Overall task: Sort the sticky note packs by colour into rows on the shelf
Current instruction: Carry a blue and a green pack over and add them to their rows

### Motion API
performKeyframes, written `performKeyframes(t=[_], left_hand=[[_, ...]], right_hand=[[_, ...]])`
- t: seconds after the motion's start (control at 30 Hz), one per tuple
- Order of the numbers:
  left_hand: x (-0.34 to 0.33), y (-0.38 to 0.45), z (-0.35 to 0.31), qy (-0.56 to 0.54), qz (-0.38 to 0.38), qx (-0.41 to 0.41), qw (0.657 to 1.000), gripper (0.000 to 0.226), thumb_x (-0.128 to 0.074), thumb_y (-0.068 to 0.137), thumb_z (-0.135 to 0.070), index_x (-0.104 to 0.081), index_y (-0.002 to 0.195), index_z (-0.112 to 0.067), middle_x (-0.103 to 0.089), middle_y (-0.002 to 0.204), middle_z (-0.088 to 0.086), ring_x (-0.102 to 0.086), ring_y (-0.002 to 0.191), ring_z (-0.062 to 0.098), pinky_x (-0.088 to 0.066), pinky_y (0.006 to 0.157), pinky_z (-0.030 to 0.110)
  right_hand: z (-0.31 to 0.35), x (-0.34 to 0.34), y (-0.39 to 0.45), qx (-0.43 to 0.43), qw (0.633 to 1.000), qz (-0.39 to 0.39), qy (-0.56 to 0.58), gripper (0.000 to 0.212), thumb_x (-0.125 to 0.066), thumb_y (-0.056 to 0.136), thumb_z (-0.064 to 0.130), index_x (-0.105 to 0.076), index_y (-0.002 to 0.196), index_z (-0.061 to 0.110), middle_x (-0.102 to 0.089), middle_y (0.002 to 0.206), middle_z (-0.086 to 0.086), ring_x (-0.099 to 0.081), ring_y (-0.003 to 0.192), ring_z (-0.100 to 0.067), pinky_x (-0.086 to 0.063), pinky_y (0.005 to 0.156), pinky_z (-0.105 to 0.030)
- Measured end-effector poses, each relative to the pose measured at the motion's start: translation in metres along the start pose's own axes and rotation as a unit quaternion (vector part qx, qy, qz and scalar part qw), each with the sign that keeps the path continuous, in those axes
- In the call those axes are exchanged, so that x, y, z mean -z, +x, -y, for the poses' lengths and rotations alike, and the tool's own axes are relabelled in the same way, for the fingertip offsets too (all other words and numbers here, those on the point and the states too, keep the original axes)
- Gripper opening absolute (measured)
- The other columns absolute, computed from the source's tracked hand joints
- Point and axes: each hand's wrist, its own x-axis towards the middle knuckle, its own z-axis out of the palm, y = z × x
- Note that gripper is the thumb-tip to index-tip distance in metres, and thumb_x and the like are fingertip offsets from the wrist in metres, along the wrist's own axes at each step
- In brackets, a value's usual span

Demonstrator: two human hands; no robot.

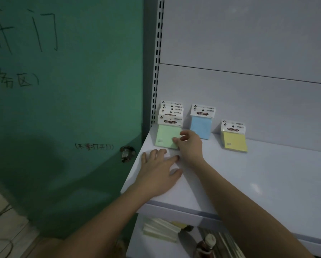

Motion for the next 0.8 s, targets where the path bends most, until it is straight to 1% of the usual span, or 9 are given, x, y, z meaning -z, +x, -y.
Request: performKeyframes(t=[0.13,0.23,0.33,0.47,0.6,0.67,0.7,0.77,0.8], left_hand=[[-0.002,-0.001,0.001,-0.012,-0.003,0.001,1.0,0.047,-0.032,0.093,-0.056,-0.038,0.137,-0.041,-0.03,0.146,0.004,-0.02,0.137,0.027,-0.007,0.116,0.054],[-0.003,0.0,0.002,-0.017,-0.01,-0.006,1.0,0.046,-0.032,0.093,-0.055,-0.04,0.135,-0.041,-0.032,0.144,0.003,-0.021,0.136,0.027,-0.008,0.115,0.054],[-0.003,0.0,0.002,-0.022,-0.007,-0.007,1.0,0.047,-0.032,0.093,-0.056,-0.04,0.136,-0.04,-0.032,0.145,0.003,-0.021,0.137,0.027,-0.008,0.115,0.054],[-0.003,-0.001,0.005,-0.021,-0.002,-0.005,1.0,0.051,-0.032,0.093,-0.057,-0.035,0.14,-0.041,-0.029,0.149,0.003,-0.019,0.139,0.025,-0.007,0.116,0.054],[0.0,0.005,-0.007,-0.028,0.01,-0.027,0.999,0.052,-0.034,0.094,-0.053,-0.035,0.144,-0.037,-0.029,0.152,0.0,-0.02,0.141,0.023,-0.007,0.118,0.051],[-0.003,0.011,-0.027,-0.039,0.02,-0.061,0.997,0.052,-0.035,0.094,-0.051,-0.037,0.143,-0.034,-0.031,0.151,-0.001,-0.022,0.14,0.022,-0.011,0.118,0.048],[-0.006,0.015,-0.041,-0.044,0.029,-0.074,0.996,0.052,-0.035,0.094,-0.051,-0.037,0.143,-0.033,-0.032,0.151,0.0,-0.024,0.139,0.022,-0.013,0.117,0.047],[-0.016,0.028,-0.066,-0.05,0.038,-0.084,0.995,0.052,-0.037,0.094,-0.049,-0.038,0.143,-0.03,-0.034,0.148,0.002,-0.026,0.138,0.024,-0.017,0.115,0.046],[-0.02,0.037,-0.078,-0.053,0.036,-0.08,0.995,0.053,-0.037,0.094,-0.047,-0.038,0.143,-0.028,-0.036,0.147,0.003,-0.028,0.136,0.025,-0.019,0.114,0.045]], right_hand=[[0.003,-0.006,-0.003,0.007,1.0,-0.018,-0.012,0.026,-0.073,0.082,0.019,-0.053,0.098,0.016,-0.056,0.077,0.009,-0.059,0.079,-0.015,-0.051,0.077,-0.032],[0.002,-0.006,-0.005,0.027,0.999,-0.025,-0.032,0.024,-0.072,0.082,0.021,-0.052,0.095,0.015,-0.054,0.077,0.009,-0.058,0.08,-0.017,-0.049,0.076,-0.032],[0.002,-0.006,-0.006,0.028,0.999,-0.019,-0.035,0.024,-0.069,0.084,0.024,-0.053,0.098,0.012,-0.055,0.08,0.007,-0.057,0.082,-0.017,-0.045,0.074,-0.029],[0.006,0.006,-0.008,0.02,0.999,-0.023,-0.015,0.025,-0.057,0.093,0.031,-0.056,0.104,0.009,-0.06,0.093,0.0,-0.057,0.086,-0.018,-0.04,0.071,-0.026],[0.001,0.057,0.007,0.017,0.995,-0.079,-0.054,0.018,-0.052,0.095,0.021,-0.058,0.105,0.008,-0.059,0.093,0.001,-0.057,0.088,-0.019,-0.04,0.067,-0.026],[-0.008,0.09,0.022,-0.002,0.988,-0.122,-0.099,0.019,-0.051,0.093,0.015,-0.059,0.107,0.006,-0.061,0.097,-0.004,-0.058,0.095,-0.025,-0.042,0.075,-0.03],[-0.014,0.107,0.029,-0.018,0.982,-0.137,-0.127,0.021,-0.051,0.092,0.014,-0.058,0.109,0.005,-0.062,0.103,-0.008,-0.058,0.1,-0.028,-0.041,0.079,-0.031],[-0.032,0.137,0.044,-0.059,0.97,-0.144,-0.188,0.027,-0.051,0.09,0.014,-0.056,0.113,0.001,-0.06,0.114,-0.016,-0.055,0.108,-0.035,-0.041,0.083,-0.034],[-0.041,0.149,0.05,-0.082,0.964,-0.137,-0.214,0.026,-0.052,0.089,0.016,-0.055,0.11,-0.001,-0.058,0.113,-0.02,-0.054,0.109,-0.038,-0.042,0.085,-0.036]])
